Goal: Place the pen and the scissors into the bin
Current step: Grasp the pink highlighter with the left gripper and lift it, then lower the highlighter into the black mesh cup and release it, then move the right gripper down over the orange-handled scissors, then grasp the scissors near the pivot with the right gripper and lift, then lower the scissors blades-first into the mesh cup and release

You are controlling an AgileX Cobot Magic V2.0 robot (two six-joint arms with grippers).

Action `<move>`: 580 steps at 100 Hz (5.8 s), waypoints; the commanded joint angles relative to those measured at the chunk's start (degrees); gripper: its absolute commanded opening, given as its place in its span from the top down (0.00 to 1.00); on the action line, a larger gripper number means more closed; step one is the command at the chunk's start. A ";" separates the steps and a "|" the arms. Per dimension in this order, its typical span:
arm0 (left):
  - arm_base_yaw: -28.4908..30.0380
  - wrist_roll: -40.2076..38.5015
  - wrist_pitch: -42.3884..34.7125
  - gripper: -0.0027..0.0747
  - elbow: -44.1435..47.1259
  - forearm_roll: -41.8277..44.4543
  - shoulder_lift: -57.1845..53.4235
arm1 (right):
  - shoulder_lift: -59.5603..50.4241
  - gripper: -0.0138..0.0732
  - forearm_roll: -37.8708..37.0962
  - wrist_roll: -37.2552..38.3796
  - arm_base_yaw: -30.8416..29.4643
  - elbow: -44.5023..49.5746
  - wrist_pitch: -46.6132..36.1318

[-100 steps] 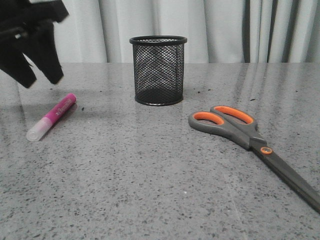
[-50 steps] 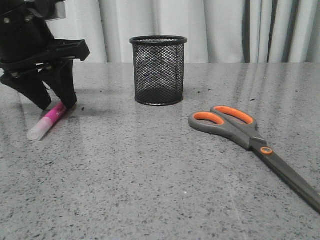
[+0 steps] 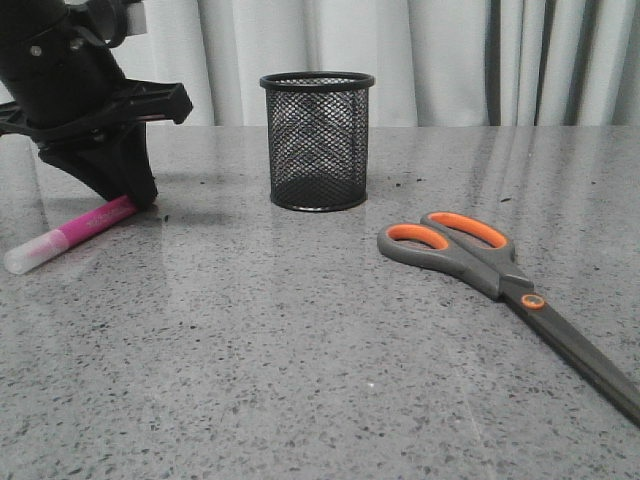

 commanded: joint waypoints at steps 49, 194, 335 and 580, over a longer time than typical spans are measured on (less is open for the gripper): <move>-3.67 3.02 -33.82 0.99 -11.11 -10.76 -17.03 | 1.15 0.43 -1.98 -0.40 -0.34 -2.07 -3.81; -16.14 2.92 -57.80 0.77 -8.65 -6.45 1.76 | 7.62 0.42 -3.13 -0.40 -0.34 -1.96 -7.50; -22.81 2.92 -26.18 0.60 18.98 -3.58 -53.69 | 61.80 0.42 -8.23 -3.75 25.42 -43.48 36.90; -22.81 2.78 -17.11 0.63 19.43 -7.22 -55.38 | 76.97 0.92 -28.53 -4.70 16.99 -48.14 -41.81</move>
